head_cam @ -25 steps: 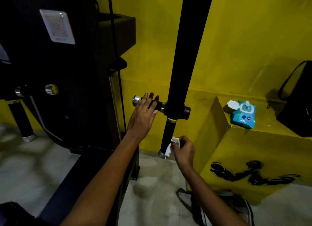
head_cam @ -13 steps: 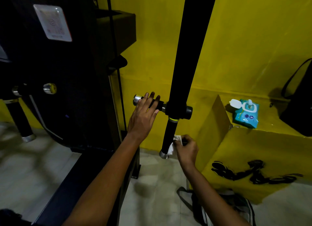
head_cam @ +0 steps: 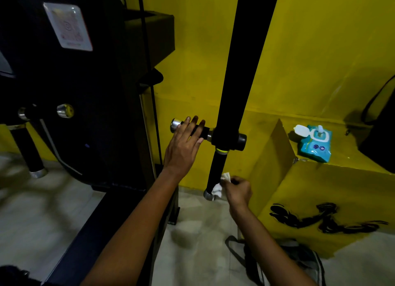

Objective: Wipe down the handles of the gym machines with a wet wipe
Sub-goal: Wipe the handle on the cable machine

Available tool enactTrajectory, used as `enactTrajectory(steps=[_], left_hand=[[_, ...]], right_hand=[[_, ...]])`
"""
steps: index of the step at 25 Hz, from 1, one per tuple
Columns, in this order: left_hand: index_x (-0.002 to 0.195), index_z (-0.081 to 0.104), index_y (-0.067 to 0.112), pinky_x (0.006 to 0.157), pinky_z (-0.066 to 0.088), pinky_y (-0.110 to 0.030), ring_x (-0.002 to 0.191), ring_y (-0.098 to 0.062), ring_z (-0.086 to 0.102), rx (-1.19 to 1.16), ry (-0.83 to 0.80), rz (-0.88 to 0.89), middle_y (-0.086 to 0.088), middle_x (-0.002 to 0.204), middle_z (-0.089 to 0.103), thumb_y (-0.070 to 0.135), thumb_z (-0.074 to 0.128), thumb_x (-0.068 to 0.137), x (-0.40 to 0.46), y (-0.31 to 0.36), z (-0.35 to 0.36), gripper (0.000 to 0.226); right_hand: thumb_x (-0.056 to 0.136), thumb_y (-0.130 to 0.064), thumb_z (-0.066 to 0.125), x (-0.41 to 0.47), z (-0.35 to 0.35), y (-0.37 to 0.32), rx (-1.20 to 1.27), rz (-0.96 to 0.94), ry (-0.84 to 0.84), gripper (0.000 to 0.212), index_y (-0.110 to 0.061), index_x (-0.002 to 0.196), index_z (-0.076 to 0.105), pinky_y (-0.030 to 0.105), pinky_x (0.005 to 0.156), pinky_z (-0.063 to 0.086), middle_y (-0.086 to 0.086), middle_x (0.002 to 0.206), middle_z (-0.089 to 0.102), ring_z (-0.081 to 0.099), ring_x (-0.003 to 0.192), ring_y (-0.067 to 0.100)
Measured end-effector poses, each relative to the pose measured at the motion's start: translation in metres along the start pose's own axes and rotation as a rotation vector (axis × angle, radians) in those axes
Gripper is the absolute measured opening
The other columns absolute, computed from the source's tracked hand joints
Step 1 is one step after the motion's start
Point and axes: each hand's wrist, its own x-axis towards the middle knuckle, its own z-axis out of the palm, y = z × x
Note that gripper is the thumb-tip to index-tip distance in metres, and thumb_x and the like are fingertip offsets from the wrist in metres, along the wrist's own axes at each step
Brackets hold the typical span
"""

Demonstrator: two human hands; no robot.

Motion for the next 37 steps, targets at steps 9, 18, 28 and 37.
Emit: enactTrajectory(steps=[9, 18, 28, 37], left_hand=[[0.136, 0.048, 0.012, 0.11, 0.034, -0.041, 0.135, -0.025, 0.038, 0.058, 0.0, 0.04, -0.009, 0.139, 0.05, 0.028, 0.043, 0.098, 0.002, -0.003, -0.004, 0.042], [0.141, 0.043, 0.018, 0.106, 0.032, -0.036, 0.132, -0.024, 0.042, 0.129, -0.042, 0.114, -0.007, 0.141, 0.049, 0.033, 0.043, 0.098, 0.008, -0.011, -0.01, 0.046], [0.141, 0.044, 0.018, 0.106, 0.035, -0.037, 0.133, -0.023, 0.041, 0.095, -0.047, 0.102, -0.006, 0.142, 0.049, 0.03, 0.049, 0.097, 0.008, -0.006, -0.004, 0.046], [0.14, 0.045, 0.017, 0.106, 0.035, -0.038, 0.133, -0.024, 0.042, 0.082, -0.055, 0.083, -0.006, 0.141, 0.049, 0.031, 0.046, 0.097, 0.008, -0.002, -0.006, 0.044]], right_hand=[[0.08, -0.011, 0.069, -0.002, -0.02, -0.052, 0.046, -0.361, 0.06, 0.006, -0.007, 0.078, 0.065, 0.021, 0.051, 0.036, 0.005, 0.071, 0.063, 0.056, 0.064, 0.016], [0.072, -0.012, 0.08, 0.001, 0.002, -0.059, -0.848, -1.487, 0.102, 0.022, 0.003, 0.078, 0.065, 0.031, 0.051, 0.046, 0.012, 0.084, 0.058, 0.042, 0.081, 0.025], [0.061, -0.005, 0.084, -0.001, -0.003, -0.056, -1.084, -1.538, 0.059, 0.024, 0.004, 0.06, 0.062, 0.032, 0.054, 0.043, 0.011, 0.078, 0.056, 0.036, 0.077, 0.025], [0.059, -0.004, 0.082, -0.003, -0.01, -0.064, -1.158, -1.536, 0.082, 0.022, 0.005, 0.06, 0.062, 0.033, 0.056, 0.045, 0.012, 0.076, 0.057, 0.042, 0.077, 0.027]])
